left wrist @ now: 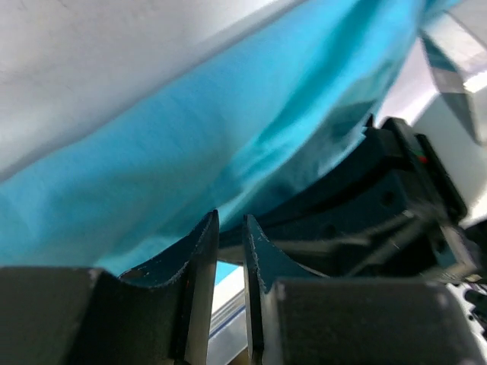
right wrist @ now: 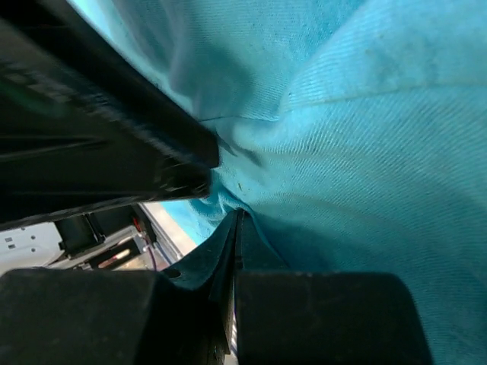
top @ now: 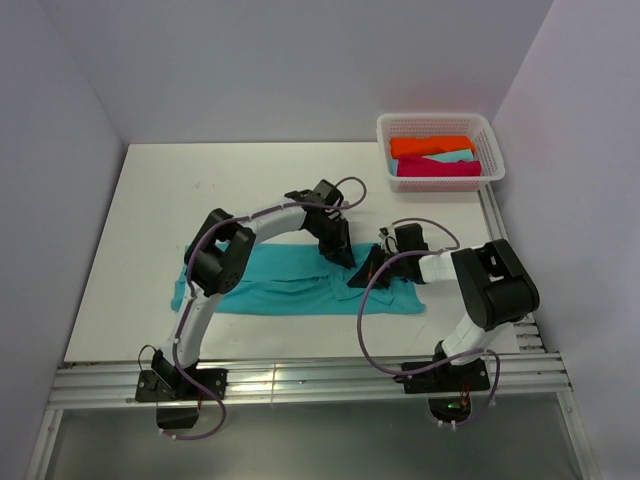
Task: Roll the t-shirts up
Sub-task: Fold the tshirt
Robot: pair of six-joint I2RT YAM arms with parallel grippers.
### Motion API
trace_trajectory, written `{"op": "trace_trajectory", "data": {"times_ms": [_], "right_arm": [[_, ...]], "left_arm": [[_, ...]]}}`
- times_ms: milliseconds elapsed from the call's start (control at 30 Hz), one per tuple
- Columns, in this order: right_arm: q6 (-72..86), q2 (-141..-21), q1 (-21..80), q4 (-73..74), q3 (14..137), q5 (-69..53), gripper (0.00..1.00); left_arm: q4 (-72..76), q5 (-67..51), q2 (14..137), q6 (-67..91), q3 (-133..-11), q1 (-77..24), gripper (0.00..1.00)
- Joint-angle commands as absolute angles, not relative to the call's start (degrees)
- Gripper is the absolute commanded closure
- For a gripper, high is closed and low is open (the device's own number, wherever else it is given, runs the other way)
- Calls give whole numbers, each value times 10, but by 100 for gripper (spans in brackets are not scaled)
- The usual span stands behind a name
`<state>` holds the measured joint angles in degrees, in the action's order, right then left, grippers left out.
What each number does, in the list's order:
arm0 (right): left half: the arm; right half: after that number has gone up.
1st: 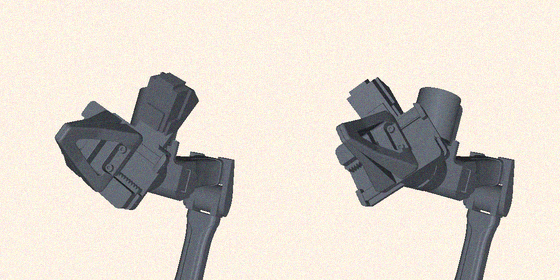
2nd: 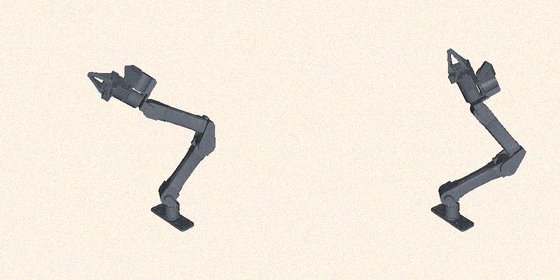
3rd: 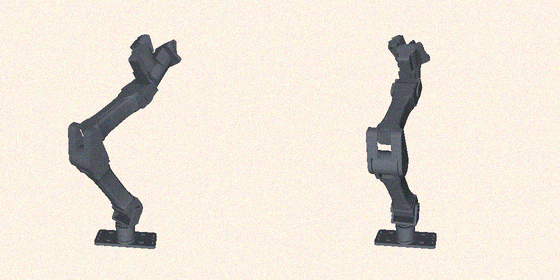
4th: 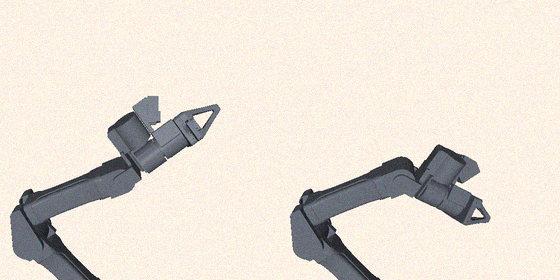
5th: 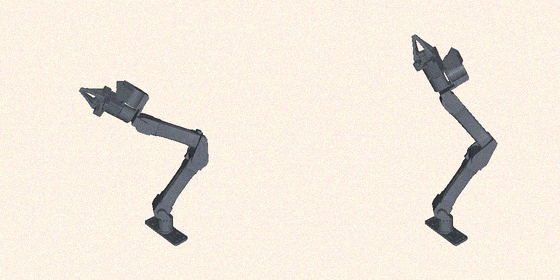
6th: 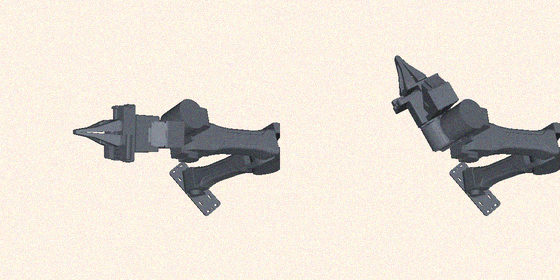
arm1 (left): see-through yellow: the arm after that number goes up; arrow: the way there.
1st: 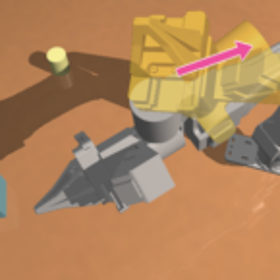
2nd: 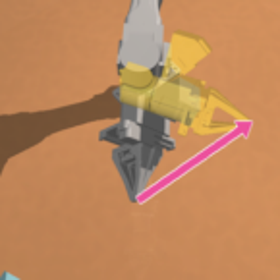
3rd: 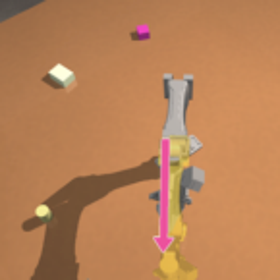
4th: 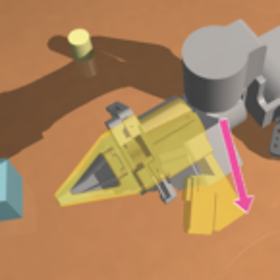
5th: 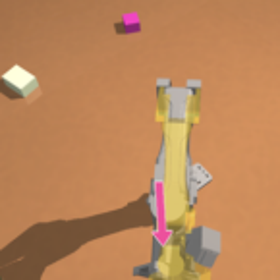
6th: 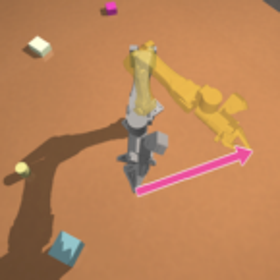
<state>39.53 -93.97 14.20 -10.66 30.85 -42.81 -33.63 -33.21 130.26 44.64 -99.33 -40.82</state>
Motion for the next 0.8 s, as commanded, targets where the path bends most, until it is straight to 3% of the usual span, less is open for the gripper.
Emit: {"op": "trace_trajectory", "data": {"times_ms": [0, 367, 400, 500, 567, 600, 767], "right_arm": [[396, -933, 138, -143, 294, -428, 100], [405, -738, 150, 15, 264, -381, 98], [394, -726, 149, 61, 276, -367, 88], [350, -716, 145, 140, 329, -303, 72], [329, -727, 142, 167, 360, -271, 68], [323, -730, 142, 194, 371, -225, 59], [298, -772, 142, 249, 442, -124, 56]], "left_arm": [[-337, -333, 1318, 432, -1012, -412, 76], [-378, -288, 1349, 425, -1041, -419, 77], [-381, -286, 1349, 424, -1046, -420, 77], [-392, -280, 1354, 417, -1055, -424, 77], [-393, -279, 1349, 416, -1053, -424, 77], [-393, -276, 1348, 415, -1050, -424, 78], [-396, -270, 1340, 415, -1045, -424, 78]]}}
